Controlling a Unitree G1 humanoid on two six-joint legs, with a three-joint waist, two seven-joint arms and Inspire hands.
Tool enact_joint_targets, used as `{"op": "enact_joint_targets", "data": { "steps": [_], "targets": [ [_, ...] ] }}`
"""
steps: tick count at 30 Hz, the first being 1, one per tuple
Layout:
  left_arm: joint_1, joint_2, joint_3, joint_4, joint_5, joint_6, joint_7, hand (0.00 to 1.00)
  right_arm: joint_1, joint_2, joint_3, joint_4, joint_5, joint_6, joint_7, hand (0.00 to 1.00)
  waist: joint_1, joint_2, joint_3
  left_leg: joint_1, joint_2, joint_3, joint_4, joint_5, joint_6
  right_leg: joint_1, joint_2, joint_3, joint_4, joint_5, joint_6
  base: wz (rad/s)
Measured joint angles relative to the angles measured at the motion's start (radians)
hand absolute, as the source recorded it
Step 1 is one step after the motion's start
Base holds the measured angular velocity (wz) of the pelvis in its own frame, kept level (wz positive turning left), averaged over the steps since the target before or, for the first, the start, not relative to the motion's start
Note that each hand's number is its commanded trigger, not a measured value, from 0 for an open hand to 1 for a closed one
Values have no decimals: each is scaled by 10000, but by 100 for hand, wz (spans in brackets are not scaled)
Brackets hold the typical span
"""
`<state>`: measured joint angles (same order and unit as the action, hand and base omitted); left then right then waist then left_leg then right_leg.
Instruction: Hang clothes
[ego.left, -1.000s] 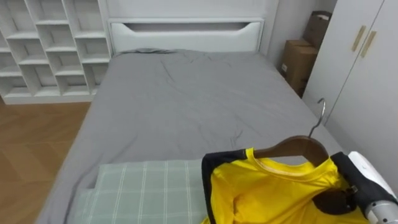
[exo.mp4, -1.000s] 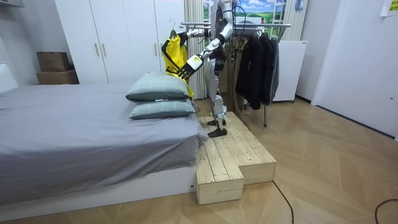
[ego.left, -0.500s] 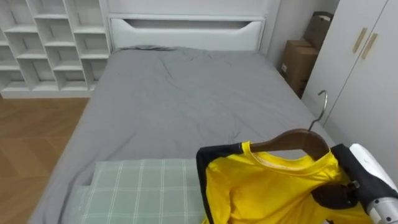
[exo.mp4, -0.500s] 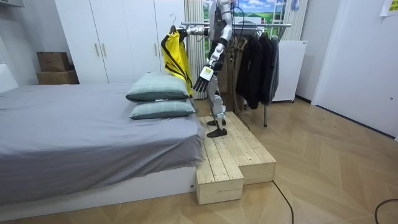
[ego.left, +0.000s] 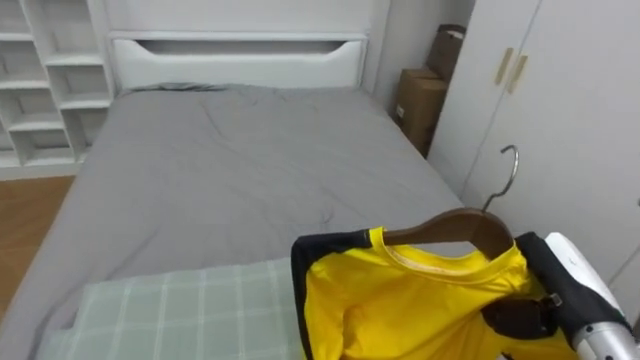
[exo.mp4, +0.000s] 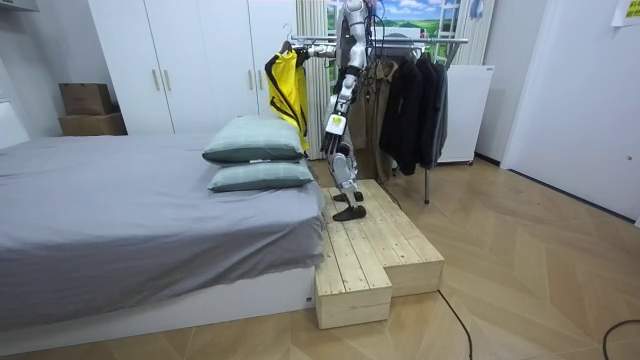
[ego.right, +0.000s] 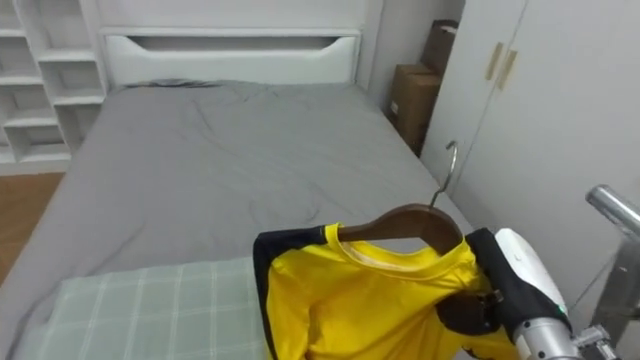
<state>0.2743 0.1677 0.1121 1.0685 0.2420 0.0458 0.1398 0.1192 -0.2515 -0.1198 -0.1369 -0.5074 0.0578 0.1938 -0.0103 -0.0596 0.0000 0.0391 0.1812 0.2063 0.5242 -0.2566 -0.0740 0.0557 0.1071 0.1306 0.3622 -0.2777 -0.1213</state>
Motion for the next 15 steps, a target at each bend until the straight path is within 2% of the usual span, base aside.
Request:
{"op": "enact_joint_targets", "data": {
  "steps": [1,2,3,4,5,6,7,9,10,11,12,14,15],
  "targets": [
    [-56,-18,-47,7,79,-2,-47,0,-42,-2,112,-13,-2,2,-79,100,10,98,-9,-48,-36,-452,113,-11,-3,-140,192,470,156,40,-83,-116],
    [-70,-14,-83,3,118,-2,-62,0,-71,-5,179,-12,-3,6,-99,100,42,124,-32,-95,-83,-654,73,-21,-3,-208,264,700,240,58,-114,-116],
    [-170,-13,-136,2,165,-2,-150,0,-145,-33,321,-14,25,2,-99,100,63,152,-23,-131,-358,-1205,-117,-72,-28,-387,362,1142,422,131,-154,-119],
    [-306,-16,-185,-41,163,-1,-234,0,-265,-72,595,-11,46,59,-103,100,55,172,-33,-146,-776,-1623,-398,-104,13,-570,421,1655,566,187,-127,-120],
    [-373,-30,-190,-76,159,-1,-256,0,-302,-75,700,-12,52,61,-103,100,72,192,-45,-172,-954,-1738,-556,-108,13,-632,450,1877,576,229,-104,-118],
    [-507,-59,-190,-139,148,1,-244,0,-387,-76,881,-12,66,87,-141,100,80,212,-55,-244,-1245,-1889,-989,-96,-1,-745,522,2290,569,331,-46,-106],
    [-637,-90,-189,-136,147,93,-227,0,-500,-93,976,-14,77,92,-189,100,-8,246,-55,-261,-1411,-2003,-1646,-2,8,-869,614,2592,555,413,20,-92],
    [-823,-117,-244,-91,147,406,-209,0,-558,-64,1008,-13,89,99,-210,100,-157,322,-50,-90,-1424,-1827,-2158,-9,158,-1085,777,2915,493,521,96,-73],
    [-895,-123,-403,-79,129,576,-180,0,-609,-65,984,-14,89,108,-313,100,-153,273,4,11,-1428,-1762,-2439,-4,286,-1230,886,3261,447,579,198,-77],
    [-901,-143,-436,-29,128,627,-151,0,-643,-57,975,-14,89,108,-338,100,-166,268,30,11,-1419,-1739,-2526,-8,325,-1283,914,3393,351,627,247,-78],
    [-942,-156,-608,160,96,659,-121,0,-685,-19,949,-14,87,110,-400,100,-233,303,140,-1,-1401,-1687,-2557,-23,388,-1340,915,3422,177,786,346,-70],
    [-909,-129,-800,233,89,732,-128,0,-681,112,923,-13,82,118,-431,100,-270,337,168,-113,-1413,-1347,-2555,-66,491,-1643,830,3269,111,891,470,-81],
    [-910,-129,-800,272,56,782,-140,0,-681,170,953,-11,90,180,-431,100,-187,371,185,-132,-1410,-944,-2562,-80,533,-1819,834,3233,77,961,586,-111]
  ]
}}
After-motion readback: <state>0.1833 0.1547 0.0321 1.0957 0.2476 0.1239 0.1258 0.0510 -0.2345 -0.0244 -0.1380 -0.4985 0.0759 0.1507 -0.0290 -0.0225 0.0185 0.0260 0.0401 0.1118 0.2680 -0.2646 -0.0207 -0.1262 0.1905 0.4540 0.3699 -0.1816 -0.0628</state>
